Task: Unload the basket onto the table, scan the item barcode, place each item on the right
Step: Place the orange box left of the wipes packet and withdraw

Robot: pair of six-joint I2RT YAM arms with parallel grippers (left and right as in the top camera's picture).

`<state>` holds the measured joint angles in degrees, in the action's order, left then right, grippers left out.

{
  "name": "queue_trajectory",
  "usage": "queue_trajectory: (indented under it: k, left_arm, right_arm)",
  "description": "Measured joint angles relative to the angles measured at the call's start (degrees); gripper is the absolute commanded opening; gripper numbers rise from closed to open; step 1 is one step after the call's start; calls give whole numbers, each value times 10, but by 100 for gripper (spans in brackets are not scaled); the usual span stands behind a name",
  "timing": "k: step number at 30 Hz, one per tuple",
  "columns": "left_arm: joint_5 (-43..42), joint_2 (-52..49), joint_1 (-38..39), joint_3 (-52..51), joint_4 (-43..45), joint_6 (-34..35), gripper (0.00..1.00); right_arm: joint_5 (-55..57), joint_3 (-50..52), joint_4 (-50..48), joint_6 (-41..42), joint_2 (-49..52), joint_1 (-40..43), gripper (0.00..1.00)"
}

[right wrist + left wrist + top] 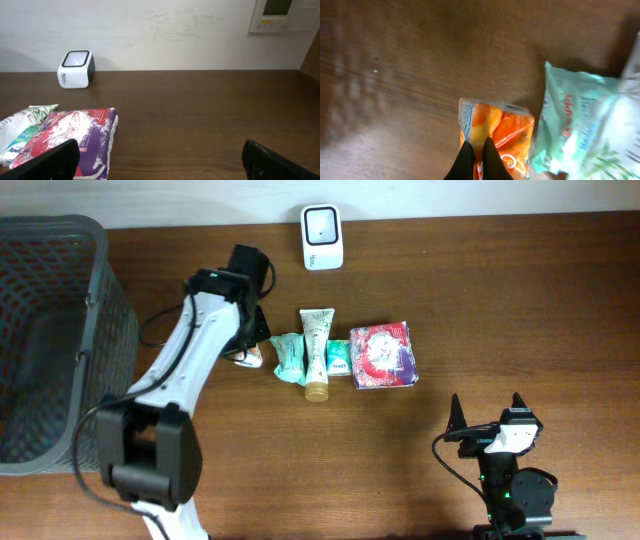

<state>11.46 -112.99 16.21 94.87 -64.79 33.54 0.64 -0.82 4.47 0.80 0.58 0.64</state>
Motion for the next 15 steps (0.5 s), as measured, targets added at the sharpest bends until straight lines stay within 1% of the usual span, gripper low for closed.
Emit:
queue_trajectory:
  k: [2,3,5,6,7,8,9,11,12,15]
  left_arm:
    - [2,-33,7,0,3,-1,0]
    - [1,-46,10,-1,6,-2,3]
    - [-8,-58,16,-2,32,-23,11]
    - [-14,-61,21,-2,46,-38,18]
    - [-18,-63,23,-2,54,-47,34]
    - [-20,-63,25,-2,58,-51,76]
    - [-22,-63,26,-2,59,-57,82]
    - [-24,-63,26,-2,59,-64,82]
    - [-24,-63,26,-2,59,-67,86]
    - [-25,-65,26,10,30,-70,88]
  right_arm:
    - [0,0,0,0,0,0,99]
    - [0,0,0,0,0,0,99]
    - [0,0,0,0,0,0,99]
    - [0,0,0,0,0,0,99]
    - [0,0,0,0,0,0,99]
    - [0,0,0,0,0,0,99]
    - [0,0,0,0,0,0,99]
    - [0,0,0,0,0,0,99]
    - [0,0,0,0,0,0,99]
    - [0,0,0,0,0,0,99]
